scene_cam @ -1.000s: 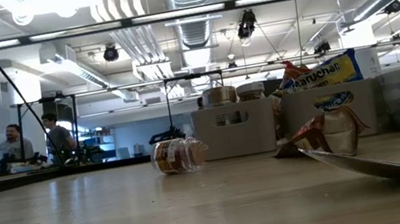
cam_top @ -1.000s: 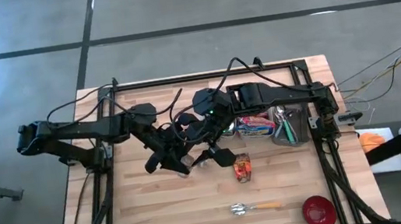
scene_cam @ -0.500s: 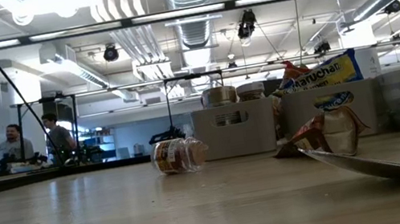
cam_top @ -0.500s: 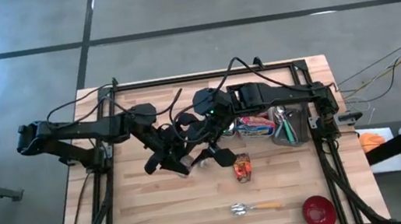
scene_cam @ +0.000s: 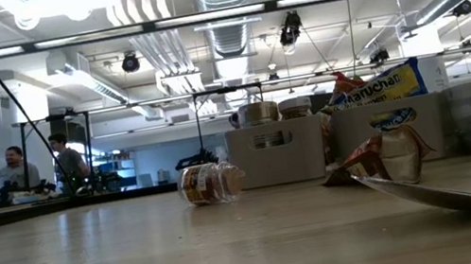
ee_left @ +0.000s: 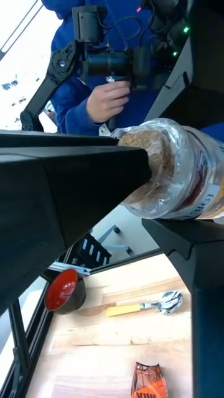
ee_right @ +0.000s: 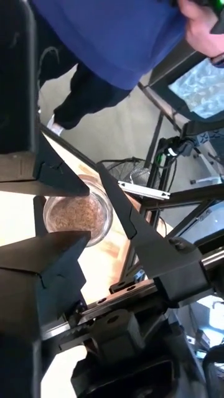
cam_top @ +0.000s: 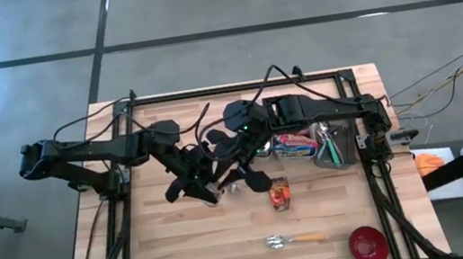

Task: Pick & Place Food Item
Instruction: Put the bottom brown seasoning bottle into the left gray bin

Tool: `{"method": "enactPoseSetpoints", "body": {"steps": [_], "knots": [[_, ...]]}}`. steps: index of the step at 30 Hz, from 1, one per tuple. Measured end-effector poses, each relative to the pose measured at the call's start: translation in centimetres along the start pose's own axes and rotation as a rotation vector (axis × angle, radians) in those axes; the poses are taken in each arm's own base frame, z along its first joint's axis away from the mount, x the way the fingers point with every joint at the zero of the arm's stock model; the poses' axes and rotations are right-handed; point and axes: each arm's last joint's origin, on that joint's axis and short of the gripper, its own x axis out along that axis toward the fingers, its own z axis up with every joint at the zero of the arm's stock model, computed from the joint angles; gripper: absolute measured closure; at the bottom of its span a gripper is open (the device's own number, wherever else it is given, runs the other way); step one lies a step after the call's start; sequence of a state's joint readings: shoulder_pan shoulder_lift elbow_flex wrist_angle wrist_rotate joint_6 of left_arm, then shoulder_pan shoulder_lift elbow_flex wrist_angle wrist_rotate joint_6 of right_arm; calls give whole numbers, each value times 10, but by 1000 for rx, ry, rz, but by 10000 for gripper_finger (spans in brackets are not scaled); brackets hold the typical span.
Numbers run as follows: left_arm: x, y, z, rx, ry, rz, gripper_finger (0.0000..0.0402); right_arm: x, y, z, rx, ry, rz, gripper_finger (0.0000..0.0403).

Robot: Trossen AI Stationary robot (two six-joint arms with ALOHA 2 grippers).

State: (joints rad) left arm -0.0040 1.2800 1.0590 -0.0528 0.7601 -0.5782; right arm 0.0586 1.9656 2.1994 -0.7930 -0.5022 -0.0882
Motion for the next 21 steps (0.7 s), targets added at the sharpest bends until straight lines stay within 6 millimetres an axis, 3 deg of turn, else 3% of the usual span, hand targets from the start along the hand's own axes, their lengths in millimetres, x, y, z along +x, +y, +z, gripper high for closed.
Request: {"method": "enactPoseSetpoints", "body": {"steps": [16, 21], "knots": [[0, 0, 0, 1, -1, 4, 220, 0, 0, -1, 40, 2, 72, 312], [0, 0, 0, 0, 3, -1, 220, -1, 2, -1, 53, 4, 88, 269]]}}
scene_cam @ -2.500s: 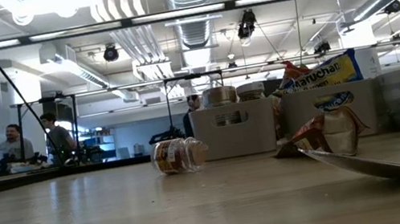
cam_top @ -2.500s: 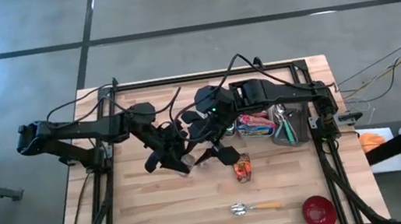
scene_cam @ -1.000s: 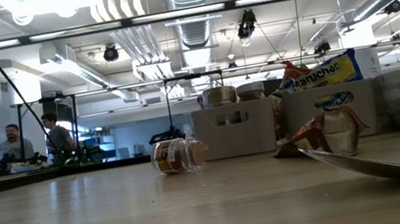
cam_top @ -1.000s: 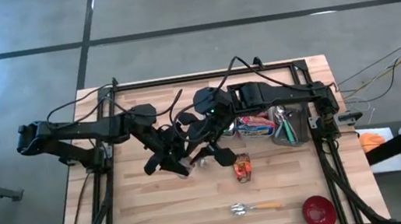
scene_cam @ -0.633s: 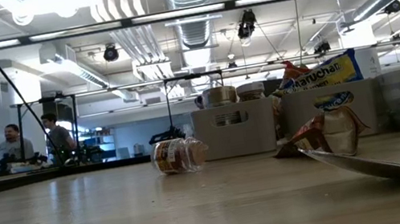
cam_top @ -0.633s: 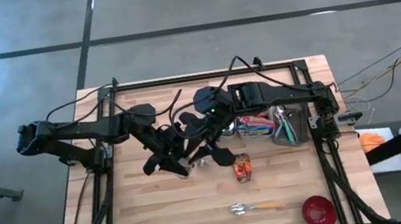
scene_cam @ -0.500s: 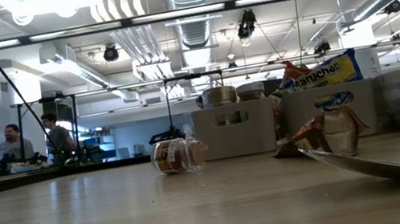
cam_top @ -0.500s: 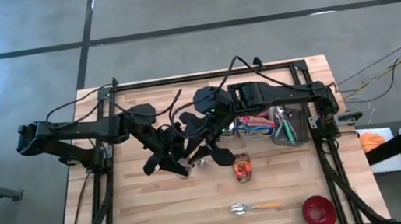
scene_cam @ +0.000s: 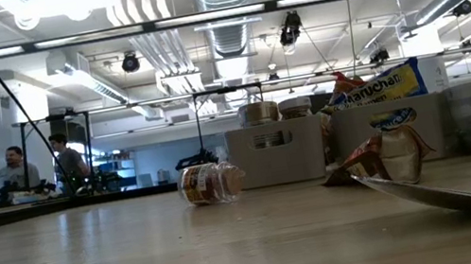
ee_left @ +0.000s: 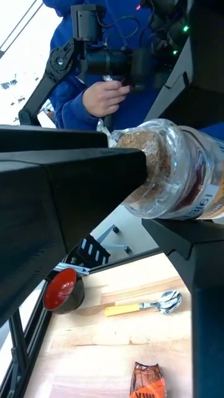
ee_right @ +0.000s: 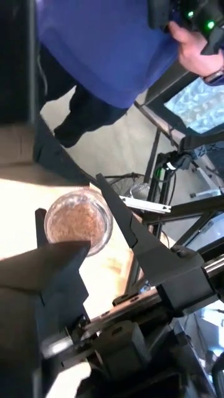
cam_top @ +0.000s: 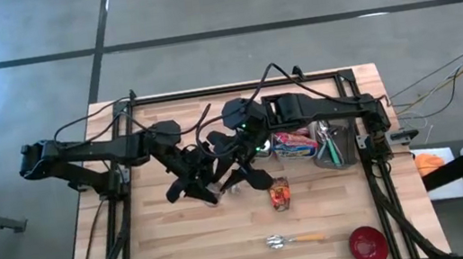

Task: Pick & Place Food Item
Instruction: Put the bottom brown seasoning bottle into the left gray bin

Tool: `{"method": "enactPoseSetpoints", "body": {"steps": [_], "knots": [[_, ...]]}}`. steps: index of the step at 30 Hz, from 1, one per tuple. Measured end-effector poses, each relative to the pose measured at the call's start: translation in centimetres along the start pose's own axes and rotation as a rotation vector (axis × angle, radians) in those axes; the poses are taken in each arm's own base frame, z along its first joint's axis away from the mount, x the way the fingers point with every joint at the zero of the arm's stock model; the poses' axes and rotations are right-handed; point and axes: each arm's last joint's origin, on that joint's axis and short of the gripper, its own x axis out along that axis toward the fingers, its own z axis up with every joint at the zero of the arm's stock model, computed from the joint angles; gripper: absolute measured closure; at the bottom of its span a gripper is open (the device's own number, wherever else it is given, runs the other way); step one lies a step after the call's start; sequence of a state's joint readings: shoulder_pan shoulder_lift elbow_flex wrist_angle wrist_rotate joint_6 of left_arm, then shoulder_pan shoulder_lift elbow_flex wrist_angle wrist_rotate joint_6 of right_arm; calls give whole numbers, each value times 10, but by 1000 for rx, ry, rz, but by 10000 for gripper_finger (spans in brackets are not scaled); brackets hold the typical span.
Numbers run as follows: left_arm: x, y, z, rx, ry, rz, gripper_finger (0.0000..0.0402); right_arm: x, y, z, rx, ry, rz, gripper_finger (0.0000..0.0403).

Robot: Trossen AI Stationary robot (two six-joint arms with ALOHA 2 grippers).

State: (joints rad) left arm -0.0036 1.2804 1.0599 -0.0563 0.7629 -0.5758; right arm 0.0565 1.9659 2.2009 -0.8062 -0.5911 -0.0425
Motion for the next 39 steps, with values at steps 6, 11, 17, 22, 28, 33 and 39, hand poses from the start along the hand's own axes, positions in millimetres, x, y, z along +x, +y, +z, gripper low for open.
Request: {"method": "enactPoseSetpoints", "body": {"steps": [6, 11, 17, 22, 28, 33, 39], "knots": [[0, 0, 0, -4, 8, -7, 220, 0, 2, 0, 40, 3, -25, 159], [0, 0, -1, -8, 14, -8, 220, 0, 2, 1, 38, -1, -25, 82], [0, -1, 0, 3, 15, -28, 220, 1, 3, 1, 15, 1, -35, 35], [0, -1, 0, 6, 26, -37, 220, 2, 5, 1, -49, 2, -33, 32], [-1, -1, 0, 6, 18, -28, 220, 3, 6, 2, -117, -5, -87, 33], [-1, -1, 1, 5, 9, -27, 220, 3, 5, 3, -157, -6, -130, 43], [-1, -1, 1, 2, 20, -39, 220, 7, 2, 1, -162, 3, -130, 99]]}}
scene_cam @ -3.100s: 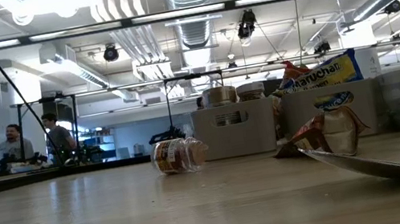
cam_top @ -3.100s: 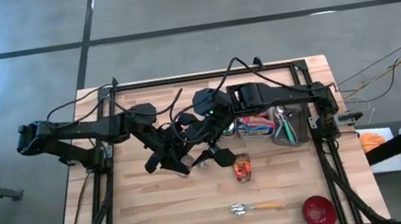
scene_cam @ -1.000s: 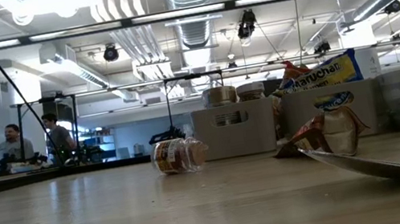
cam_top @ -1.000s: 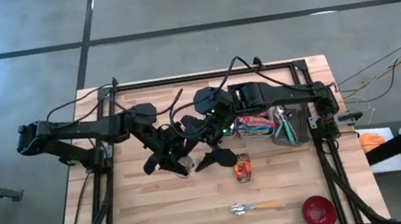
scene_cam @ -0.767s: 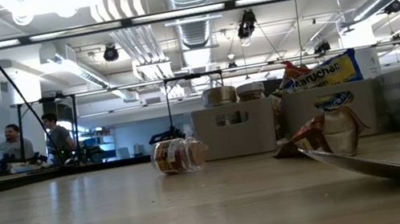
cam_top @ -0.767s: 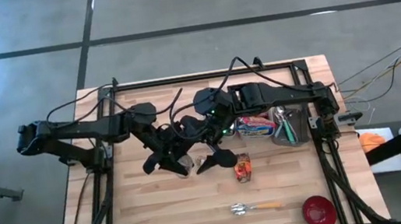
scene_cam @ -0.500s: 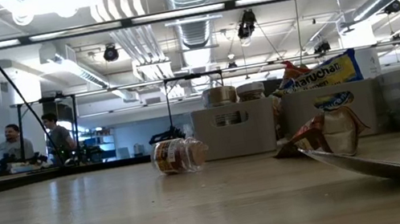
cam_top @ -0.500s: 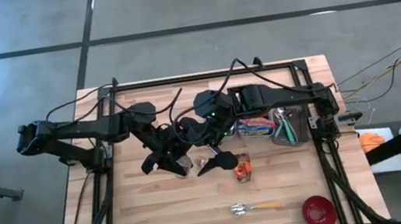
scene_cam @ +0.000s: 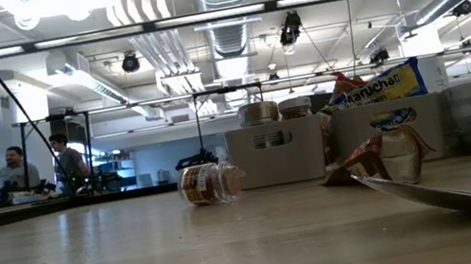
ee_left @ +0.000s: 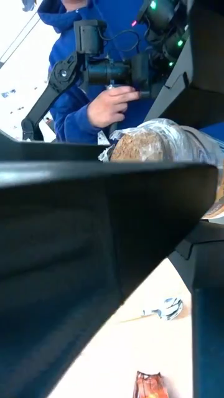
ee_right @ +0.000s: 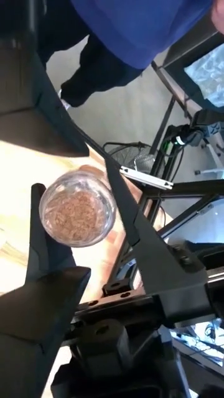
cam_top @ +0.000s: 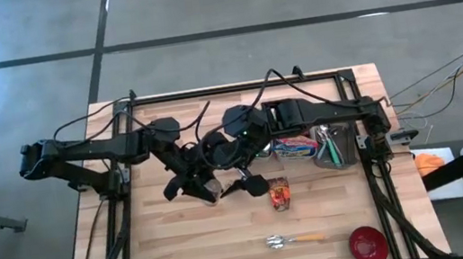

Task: Pick & Place Food Item
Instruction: Put the bottom brown seasoning bottle into the left gray bin

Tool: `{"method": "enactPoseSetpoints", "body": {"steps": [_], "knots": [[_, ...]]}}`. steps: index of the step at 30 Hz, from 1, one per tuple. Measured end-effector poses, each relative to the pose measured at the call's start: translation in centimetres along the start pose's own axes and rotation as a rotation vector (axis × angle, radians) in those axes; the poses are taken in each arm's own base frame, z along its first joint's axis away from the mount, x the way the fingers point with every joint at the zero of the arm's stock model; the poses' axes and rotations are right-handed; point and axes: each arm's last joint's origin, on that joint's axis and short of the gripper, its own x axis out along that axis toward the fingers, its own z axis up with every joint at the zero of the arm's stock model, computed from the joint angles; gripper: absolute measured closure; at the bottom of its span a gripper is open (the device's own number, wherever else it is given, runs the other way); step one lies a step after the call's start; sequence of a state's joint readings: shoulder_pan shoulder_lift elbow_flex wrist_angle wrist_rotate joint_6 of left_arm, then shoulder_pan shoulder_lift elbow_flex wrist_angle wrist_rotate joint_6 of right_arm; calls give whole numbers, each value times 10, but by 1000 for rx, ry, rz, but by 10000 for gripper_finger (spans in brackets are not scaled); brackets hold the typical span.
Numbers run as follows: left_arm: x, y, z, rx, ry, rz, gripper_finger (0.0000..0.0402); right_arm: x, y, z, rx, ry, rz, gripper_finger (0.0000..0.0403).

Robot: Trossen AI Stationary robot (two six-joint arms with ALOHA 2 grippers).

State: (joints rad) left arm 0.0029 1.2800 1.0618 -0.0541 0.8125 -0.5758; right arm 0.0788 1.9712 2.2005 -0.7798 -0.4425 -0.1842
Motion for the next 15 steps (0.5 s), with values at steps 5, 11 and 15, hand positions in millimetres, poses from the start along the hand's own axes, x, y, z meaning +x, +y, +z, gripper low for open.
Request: {"method": "enactPoseSetpoints", "body": {"steps": [5, 11, 15], "knots": [[0, 1, -2, -17, 21, 0, 220, 4, -2, -2, 18, 10, 1, 157], [0, 1, -2, 17, 20, 1, 220, 5, -2, -2, 56, 2, 7, 203], [0, 1, -2, 23, 19, 0, 220, 6, -1, -2, 74, 2, 10, 225]]}}
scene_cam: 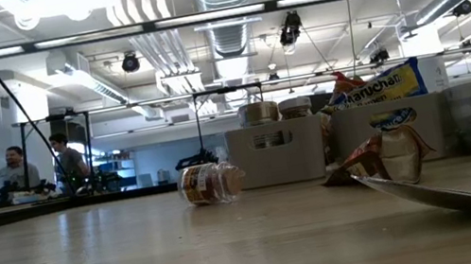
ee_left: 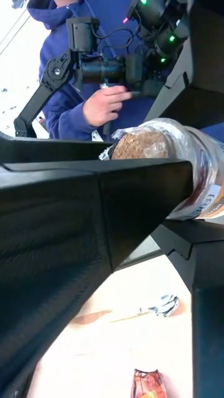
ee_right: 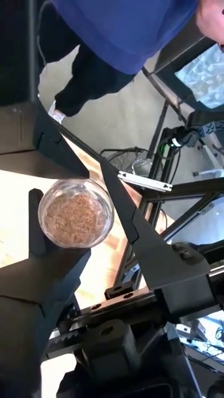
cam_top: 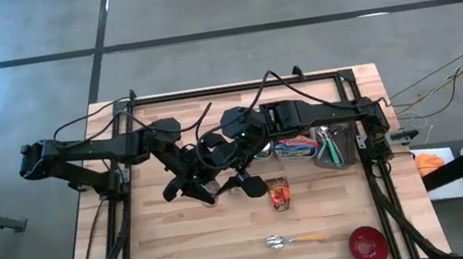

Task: Pick & Place Food Item
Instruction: Put the bottom brown seasoning bottle into the left gray bin

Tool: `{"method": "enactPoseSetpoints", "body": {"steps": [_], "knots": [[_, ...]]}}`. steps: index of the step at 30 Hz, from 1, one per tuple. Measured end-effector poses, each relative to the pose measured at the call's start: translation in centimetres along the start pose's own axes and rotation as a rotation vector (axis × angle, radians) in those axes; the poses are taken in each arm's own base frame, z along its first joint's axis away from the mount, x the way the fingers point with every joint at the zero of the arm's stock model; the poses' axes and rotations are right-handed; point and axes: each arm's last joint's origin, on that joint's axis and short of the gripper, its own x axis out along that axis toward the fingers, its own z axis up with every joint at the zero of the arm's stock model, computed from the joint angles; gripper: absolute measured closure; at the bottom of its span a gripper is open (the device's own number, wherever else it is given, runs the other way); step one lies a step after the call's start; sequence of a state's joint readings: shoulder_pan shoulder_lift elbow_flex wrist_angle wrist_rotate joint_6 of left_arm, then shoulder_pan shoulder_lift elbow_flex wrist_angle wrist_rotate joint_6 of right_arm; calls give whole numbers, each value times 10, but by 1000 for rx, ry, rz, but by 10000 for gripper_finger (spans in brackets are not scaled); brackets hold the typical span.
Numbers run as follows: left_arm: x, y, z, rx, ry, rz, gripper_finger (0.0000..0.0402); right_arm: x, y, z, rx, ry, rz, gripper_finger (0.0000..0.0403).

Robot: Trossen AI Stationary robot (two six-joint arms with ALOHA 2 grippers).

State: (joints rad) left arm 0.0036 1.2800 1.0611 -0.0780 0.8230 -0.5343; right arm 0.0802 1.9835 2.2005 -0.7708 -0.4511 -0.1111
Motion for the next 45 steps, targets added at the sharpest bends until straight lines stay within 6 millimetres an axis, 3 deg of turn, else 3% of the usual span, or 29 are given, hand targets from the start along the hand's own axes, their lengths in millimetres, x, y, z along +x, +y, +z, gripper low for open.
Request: {"method": "enactPoseSetpoints", "body": {"steps": [6, 35, 45], "knots": [[0, 0, 2, 16, -14, -1, 220, 2, 4, 0, 1, -4, 38, 241], [-8, -2, -6, -76, 14, 80, 220, 0, 5, -2, 73, 25, 31, 243], [-13, -6, -8, -81, 18, 97, 220, -4, 17, 0, 106, 29, 114, 245]]}}
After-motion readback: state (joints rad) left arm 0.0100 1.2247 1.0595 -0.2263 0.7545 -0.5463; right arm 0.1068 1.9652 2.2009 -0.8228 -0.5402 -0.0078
